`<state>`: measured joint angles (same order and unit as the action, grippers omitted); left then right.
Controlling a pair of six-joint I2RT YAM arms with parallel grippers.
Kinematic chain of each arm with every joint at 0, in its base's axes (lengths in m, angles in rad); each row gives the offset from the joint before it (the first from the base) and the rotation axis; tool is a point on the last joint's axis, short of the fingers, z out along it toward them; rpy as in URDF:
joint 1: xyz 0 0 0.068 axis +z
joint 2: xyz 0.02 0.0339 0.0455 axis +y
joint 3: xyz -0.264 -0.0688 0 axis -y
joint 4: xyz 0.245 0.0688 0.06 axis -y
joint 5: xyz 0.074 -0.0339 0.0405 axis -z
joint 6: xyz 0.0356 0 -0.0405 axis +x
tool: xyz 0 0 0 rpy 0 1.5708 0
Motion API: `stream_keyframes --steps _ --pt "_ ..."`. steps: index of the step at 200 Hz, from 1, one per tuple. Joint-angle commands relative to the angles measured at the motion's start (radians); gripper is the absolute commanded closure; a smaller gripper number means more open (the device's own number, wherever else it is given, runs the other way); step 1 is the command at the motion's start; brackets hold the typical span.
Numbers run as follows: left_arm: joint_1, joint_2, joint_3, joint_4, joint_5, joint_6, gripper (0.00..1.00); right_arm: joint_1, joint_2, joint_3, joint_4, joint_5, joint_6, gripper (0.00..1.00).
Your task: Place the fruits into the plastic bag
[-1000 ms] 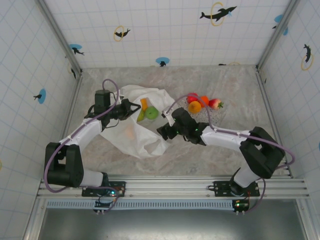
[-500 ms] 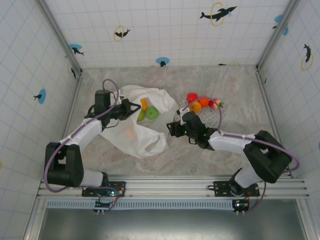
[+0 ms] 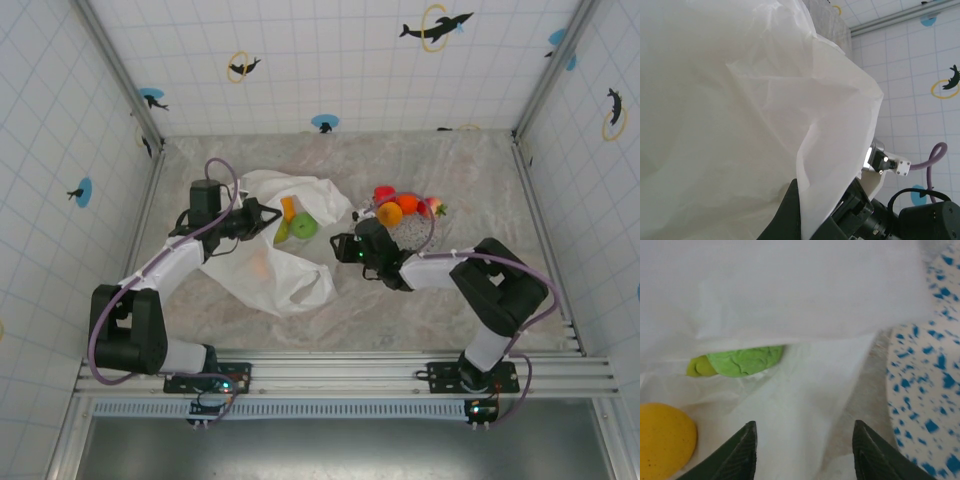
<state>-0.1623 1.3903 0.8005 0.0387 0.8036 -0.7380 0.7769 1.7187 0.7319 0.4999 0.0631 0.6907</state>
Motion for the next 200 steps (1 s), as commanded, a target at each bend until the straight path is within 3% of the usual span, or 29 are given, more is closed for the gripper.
stream_keyframes --steps 1,26,59,122,162,200 --pt "0.008 0.003 -0.003 0.009 0.013 -0.001 1.00 -0.009 0.021 0.038 0.042 -0.011 0.031 0.62" --pt "0.007 -0.002 -0.003 0.009 0.013 -0.002 1.00 -0.022 -0.008 0.014 0.058 -0.003 0.048 0.75" --pt "0.008 -0.012 0.001 0.002 0.009 0.007 1.00 -0.026 -0.074 -0.012 0.053 0.021 0.035 1.00" --pt "0.040 -0.077 0.039 -0.054 -0.033 0.069 1.00 -0.019 -0.246 0.017 0.003 0.005 -0.013 1.00" --pt "0.089 -0.132 0.007 0.113 0.112 -0.044 1.00 0.016 -0.312 0.045 -0.066 0.012 -0.062 1.00" --pt "0.131 -0.169 0.012 0.110 0.105 -0.040 1.00 0.031 -0.368 0.027 -0.097 0.016 -0.083 1.00"
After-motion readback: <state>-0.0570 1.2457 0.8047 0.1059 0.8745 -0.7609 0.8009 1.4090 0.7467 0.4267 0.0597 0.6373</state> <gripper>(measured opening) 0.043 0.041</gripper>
